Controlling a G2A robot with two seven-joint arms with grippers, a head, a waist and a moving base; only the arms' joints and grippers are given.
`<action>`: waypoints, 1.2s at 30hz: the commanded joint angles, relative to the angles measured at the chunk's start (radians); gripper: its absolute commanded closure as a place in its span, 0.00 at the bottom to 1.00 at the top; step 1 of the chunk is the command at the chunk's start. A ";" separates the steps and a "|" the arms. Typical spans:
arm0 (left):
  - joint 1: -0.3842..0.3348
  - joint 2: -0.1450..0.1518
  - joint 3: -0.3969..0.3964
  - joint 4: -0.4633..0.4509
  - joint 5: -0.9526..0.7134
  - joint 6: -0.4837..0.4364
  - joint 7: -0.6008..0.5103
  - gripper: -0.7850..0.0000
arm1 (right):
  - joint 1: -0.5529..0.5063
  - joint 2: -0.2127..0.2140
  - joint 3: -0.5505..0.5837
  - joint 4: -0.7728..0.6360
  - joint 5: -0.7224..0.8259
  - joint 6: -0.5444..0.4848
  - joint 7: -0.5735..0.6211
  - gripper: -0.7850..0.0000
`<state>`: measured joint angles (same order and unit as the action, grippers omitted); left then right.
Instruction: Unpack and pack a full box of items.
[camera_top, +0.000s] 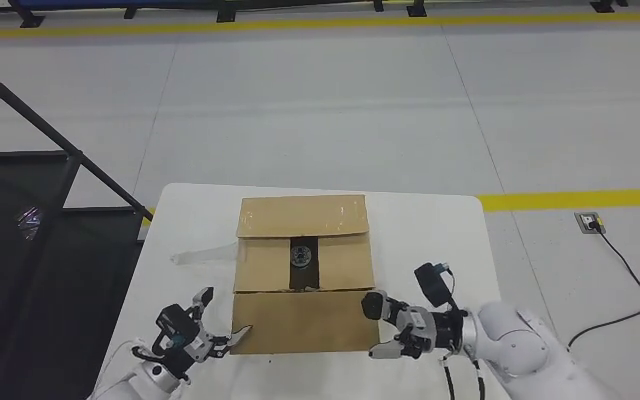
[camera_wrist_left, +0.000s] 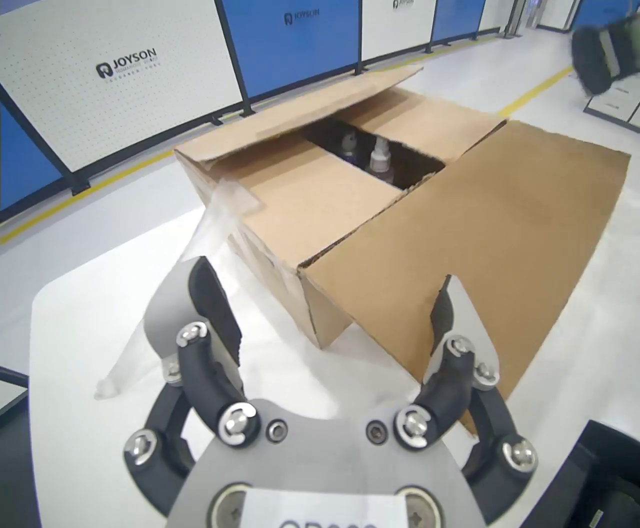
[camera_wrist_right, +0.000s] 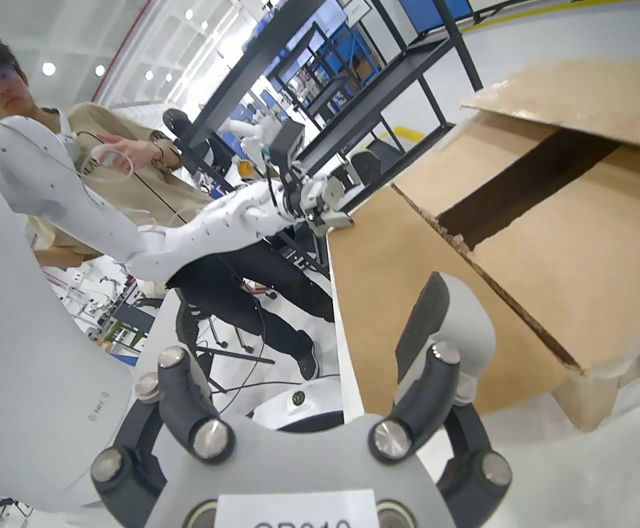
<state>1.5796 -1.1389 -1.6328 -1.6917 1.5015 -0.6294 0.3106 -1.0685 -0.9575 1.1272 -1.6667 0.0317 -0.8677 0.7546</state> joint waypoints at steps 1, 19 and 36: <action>-0.009 0.002 -0.002 0.017 -0.014 -0.014 -0.005 0.00 | 0.003 -0.001 0.008 -0.013 0.044 0.057 -0.029 0.00; -0.025 0.004 0.006 0.046 -0.024 -0.018 -0.025 0.00 | 0.049 -0.018 0.019 -0.049 0.133 0.457 -0.186 0.00; -0.018 0.008 0.022 0.028 -0.009 0.031 -0.023 0.00 | 0.343 -0.150 -0.256 0.373 0.467 0.659 -0.192 0.00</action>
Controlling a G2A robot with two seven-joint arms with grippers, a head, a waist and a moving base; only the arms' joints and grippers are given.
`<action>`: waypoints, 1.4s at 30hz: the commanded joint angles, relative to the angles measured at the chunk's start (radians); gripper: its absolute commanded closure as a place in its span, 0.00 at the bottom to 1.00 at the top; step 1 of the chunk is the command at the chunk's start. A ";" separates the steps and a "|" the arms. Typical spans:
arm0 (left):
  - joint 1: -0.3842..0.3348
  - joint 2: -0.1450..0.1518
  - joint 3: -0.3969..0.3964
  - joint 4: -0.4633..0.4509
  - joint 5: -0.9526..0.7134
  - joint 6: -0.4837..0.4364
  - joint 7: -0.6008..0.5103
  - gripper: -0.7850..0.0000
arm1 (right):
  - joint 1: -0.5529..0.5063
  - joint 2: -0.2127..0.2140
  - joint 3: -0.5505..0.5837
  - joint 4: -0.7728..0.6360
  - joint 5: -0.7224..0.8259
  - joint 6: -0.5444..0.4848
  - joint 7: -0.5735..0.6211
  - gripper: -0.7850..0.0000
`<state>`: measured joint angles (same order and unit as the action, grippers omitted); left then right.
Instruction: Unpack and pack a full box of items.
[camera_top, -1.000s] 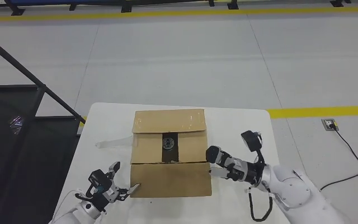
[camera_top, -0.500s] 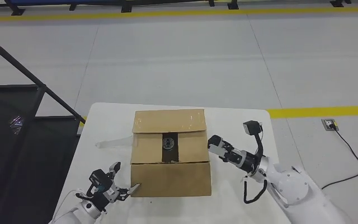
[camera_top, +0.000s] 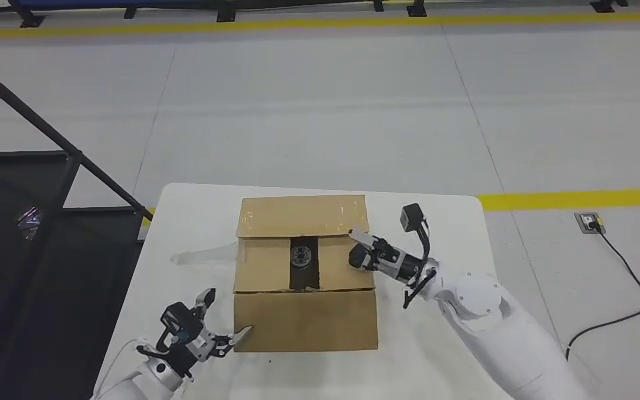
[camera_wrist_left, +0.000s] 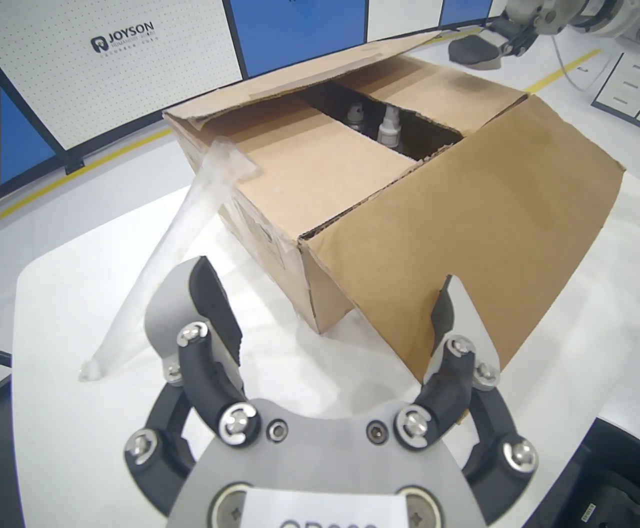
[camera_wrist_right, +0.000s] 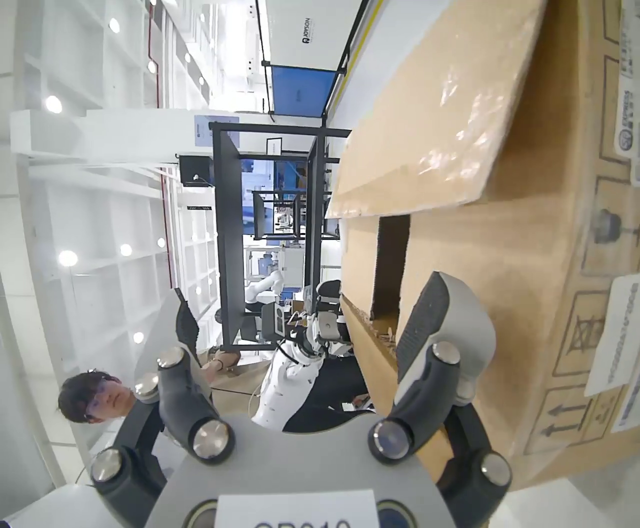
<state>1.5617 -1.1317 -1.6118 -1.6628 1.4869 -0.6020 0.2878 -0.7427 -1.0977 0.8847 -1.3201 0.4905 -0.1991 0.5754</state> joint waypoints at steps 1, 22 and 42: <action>0.000 0.001 0.002 -0.002 0.011 0.007 0.000 0.00 | 0.027 -0.016 -0.022 0.042 0.013 -0.014 -0.020 0.00; 0.003 0.008 0.018 0.031 0.005 0.029 0.043 0.00 | 0.390 -0.220 -0.250 0.349 -0.395 -0.063 -0.462 0.00; 0.006 0.016 0.024 0.061 0.004 0.040 0.057 0.00 | 0.569 -0.475 -0.387 0.794 -0.534 0.179 -0.560 0.00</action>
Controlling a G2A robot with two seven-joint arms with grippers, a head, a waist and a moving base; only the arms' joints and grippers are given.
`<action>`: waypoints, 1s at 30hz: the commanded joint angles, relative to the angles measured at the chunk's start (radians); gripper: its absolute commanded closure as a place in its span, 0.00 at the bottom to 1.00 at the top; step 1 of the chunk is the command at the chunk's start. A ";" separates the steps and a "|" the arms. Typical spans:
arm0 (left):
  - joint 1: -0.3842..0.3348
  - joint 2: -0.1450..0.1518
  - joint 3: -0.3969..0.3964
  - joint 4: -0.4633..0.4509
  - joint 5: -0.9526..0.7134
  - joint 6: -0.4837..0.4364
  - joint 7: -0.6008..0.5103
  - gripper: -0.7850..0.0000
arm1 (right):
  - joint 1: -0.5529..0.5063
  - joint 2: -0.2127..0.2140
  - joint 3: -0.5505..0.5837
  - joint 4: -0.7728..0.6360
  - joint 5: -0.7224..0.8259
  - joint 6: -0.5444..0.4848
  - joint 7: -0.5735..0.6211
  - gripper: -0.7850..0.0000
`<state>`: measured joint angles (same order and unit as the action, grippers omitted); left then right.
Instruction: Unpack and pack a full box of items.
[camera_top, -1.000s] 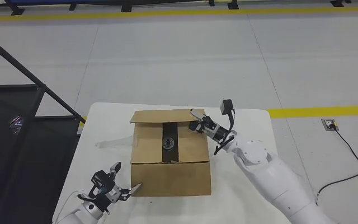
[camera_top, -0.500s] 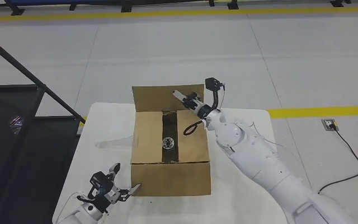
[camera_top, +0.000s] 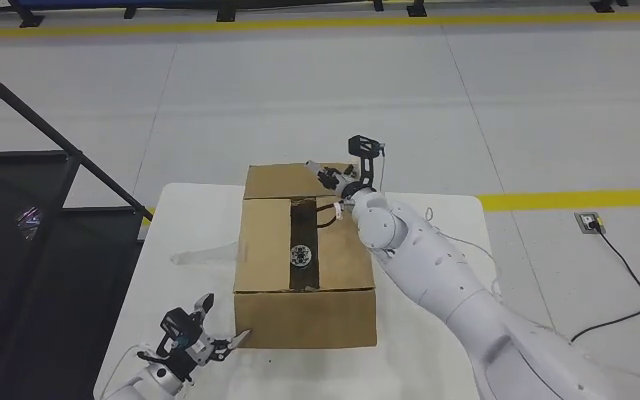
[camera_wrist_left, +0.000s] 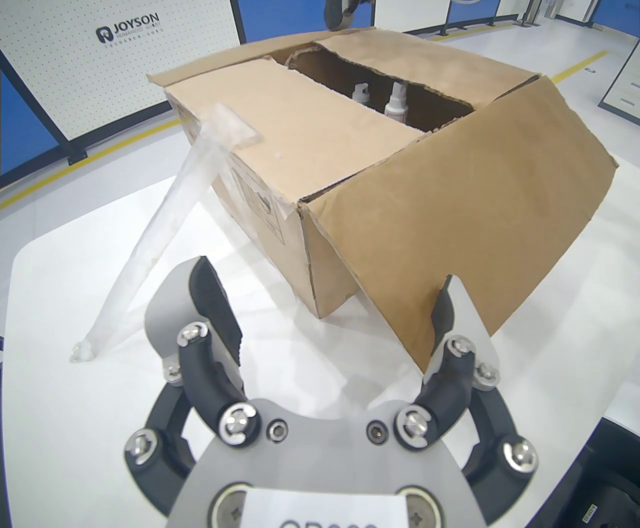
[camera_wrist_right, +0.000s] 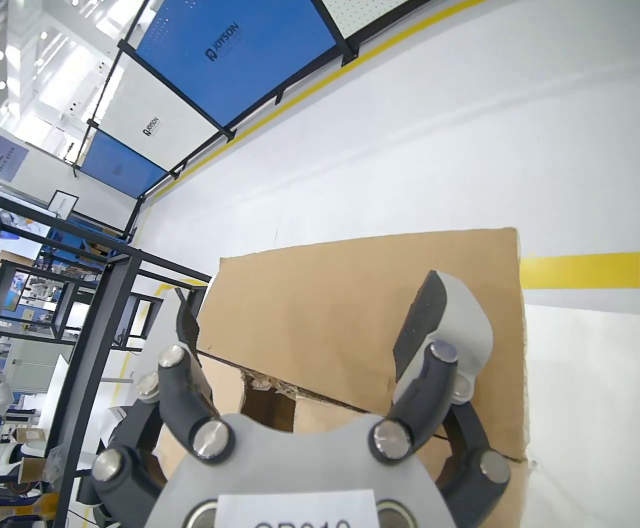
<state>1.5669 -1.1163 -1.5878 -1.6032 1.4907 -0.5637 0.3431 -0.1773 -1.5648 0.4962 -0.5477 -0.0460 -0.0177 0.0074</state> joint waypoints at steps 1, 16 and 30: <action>0.002 0.001 0.000 0.004 0.000 0.002 0.002 0.00 | 0.007 -0.016 0.002 0.040 0.008 -0.002 0.023 0.00; 0.018 0.008 -0.045 -0.001 -0.038 0.021 0.029 0.00 | 0.048 -0.054 0.094 0.199 0.111 -0.158 0.219 0.00; 0.053 0.008 -0.130 -0.022 -0.175 0.108 0.058 0.00 | -0.048 -0.001 0.201 0.048 0.225 -0.446 0.632 0.00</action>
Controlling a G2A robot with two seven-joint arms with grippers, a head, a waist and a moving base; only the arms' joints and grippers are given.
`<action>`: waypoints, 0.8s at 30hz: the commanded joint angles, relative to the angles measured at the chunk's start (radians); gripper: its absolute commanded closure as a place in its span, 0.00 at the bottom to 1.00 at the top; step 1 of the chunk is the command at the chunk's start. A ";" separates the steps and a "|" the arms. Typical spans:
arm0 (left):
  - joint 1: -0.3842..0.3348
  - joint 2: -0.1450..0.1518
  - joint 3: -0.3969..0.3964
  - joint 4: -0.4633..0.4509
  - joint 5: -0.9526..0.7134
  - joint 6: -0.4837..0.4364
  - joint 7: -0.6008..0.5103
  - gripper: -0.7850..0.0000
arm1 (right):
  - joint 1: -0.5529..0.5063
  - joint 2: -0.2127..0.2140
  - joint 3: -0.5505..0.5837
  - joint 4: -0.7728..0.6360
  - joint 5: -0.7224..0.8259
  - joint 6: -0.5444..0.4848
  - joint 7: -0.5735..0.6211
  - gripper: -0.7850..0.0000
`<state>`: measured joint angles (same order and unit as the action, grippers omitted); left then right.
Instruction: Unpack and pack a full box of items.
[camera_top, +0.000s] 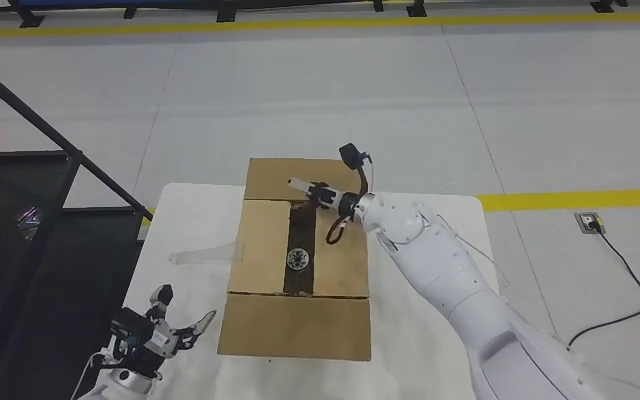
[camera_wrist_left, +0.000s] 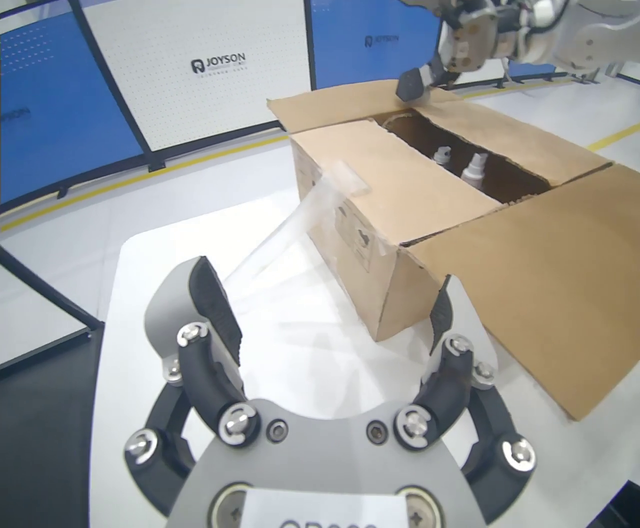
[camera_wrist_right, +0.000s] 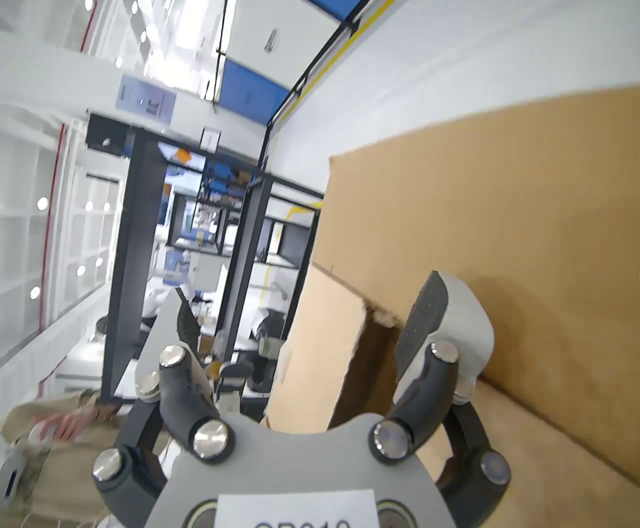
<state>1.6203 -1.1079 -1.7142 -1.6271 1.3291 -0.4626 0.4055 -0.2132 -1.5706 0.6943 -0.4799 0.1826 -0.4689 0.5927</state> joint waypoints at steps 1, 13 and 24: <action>-0.001 -0.001 -0.005 0.004 -0.023 0.010 -0.008 0.00 | -0.025 0.009 0.002 -0.043 -0.010 0.017 0.078 0.00; 0.011 -0.003 0.007 -0.012 -0.020 0.016 -0.005 0.00 | -0.120 0.032 0.012 -0.221 -0.091 0.254 0.150 0.00; 0.035 -0.004 0.006 -0.027 -0.012 0.017 0.015 0.00 | -0.140 0.019 0.066 -0.228 0.059 0.188 0.264 0.00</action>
<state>1.6540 -1.1120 -1.7087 -1.6530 1.3165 -0.4458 0.4198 -0.3537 -1.5513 0.7569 -0.7081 0.2315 -0.2757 0.8471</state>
